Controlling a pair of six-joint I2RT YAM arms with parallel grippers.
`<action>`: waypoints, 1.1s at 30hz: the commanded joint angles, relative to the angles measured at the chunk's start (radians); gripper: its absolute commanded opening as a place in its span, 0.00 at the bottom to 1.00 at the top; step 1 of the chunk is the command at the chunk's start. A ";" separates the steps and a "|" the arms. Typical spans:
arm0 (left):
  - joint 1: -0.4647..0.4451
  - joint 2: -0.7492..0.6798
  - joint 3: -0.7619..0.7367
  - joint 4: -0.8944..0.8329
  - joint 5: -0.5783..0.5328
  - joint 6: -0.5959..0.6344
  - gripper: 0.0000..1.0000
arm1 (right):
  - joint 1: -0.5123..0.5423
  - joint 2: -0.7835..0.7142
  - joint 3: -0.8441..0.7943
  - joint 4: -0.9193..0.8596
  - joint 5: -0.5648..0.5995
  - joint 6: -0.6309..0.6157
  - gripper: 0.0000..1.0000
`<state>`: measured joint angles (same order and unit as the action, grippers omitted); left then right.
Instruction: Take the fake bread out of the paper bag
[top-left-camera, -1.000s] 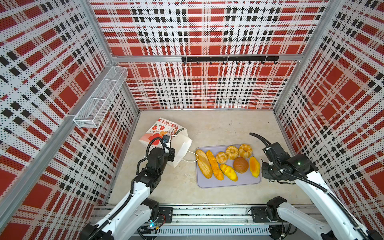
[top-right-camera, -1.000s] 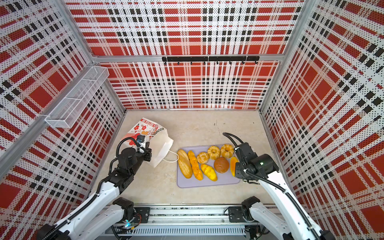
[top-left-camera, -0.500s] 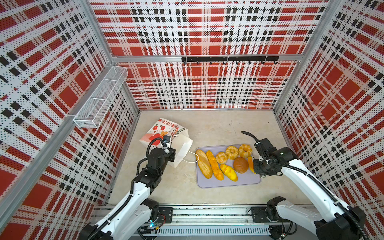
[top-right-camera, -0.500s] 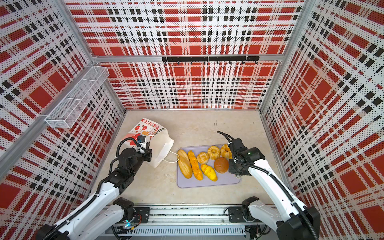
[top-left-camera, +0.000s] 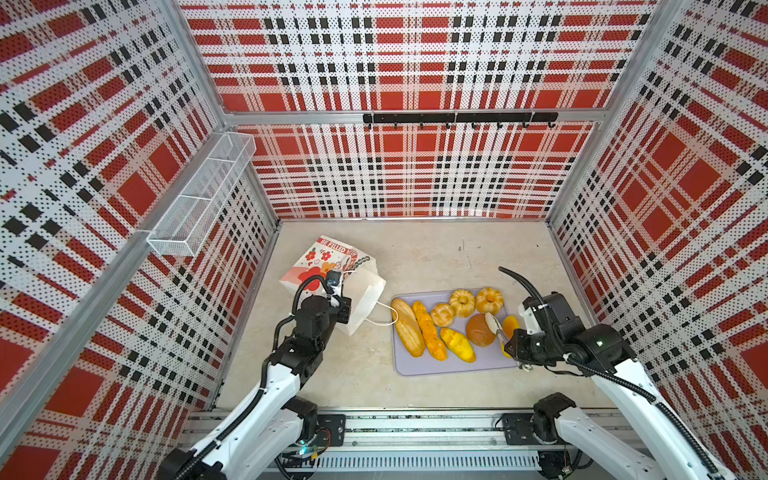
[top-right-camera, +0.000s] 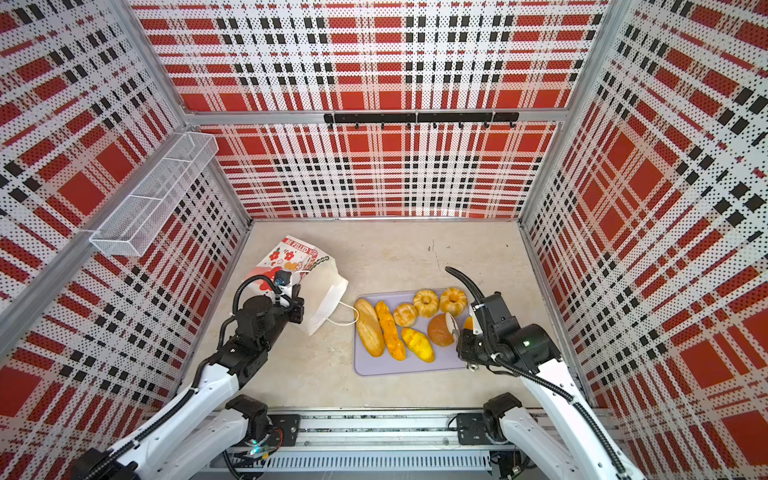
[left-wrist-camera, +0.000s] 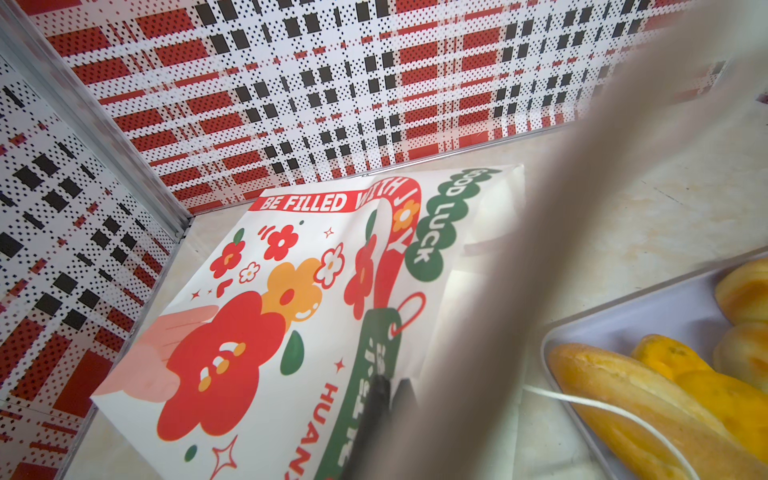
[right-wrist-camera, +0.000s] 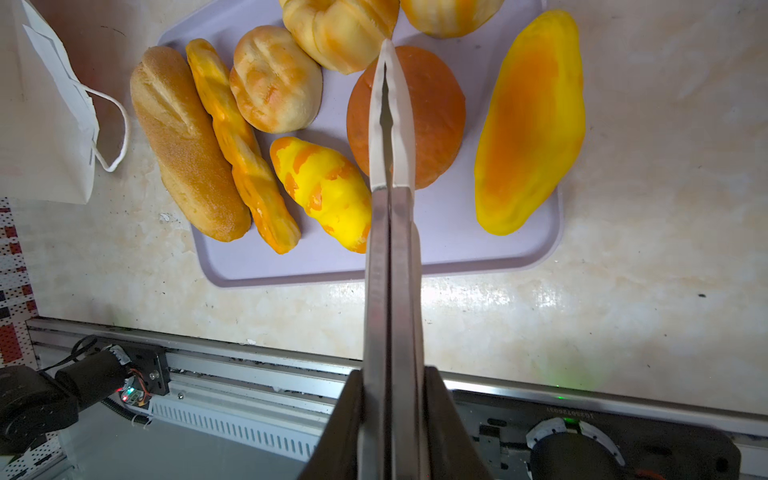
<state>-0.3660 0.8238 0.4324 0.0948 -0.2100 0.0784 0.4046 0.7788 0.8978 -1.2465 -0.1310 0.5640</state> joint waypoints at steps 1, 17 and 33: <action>-0.013 -0.017 -0.005 0.000 -0.004 -0.017 0.00 | 0.002 -0.043 0.045 -0.019 0.028 0.025 0.00; 0.002 0.018 0.085 -0.026 -0.011 -0.043 0.00 | -0.398 0.292 0.189 0.410 0.042 -0.259 0.00; 0.038 0.033 0.369 -0.273 0.008 -0.059 0.00 | -0.461 1.067 0.343 0.943 0.202 -0.783 0.29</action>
<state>-0.3420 0.8665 0.7326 -0.1207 -0.2153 0.0513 -0.0532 1.7988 1.1652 -0.3599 0.0349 -0.1322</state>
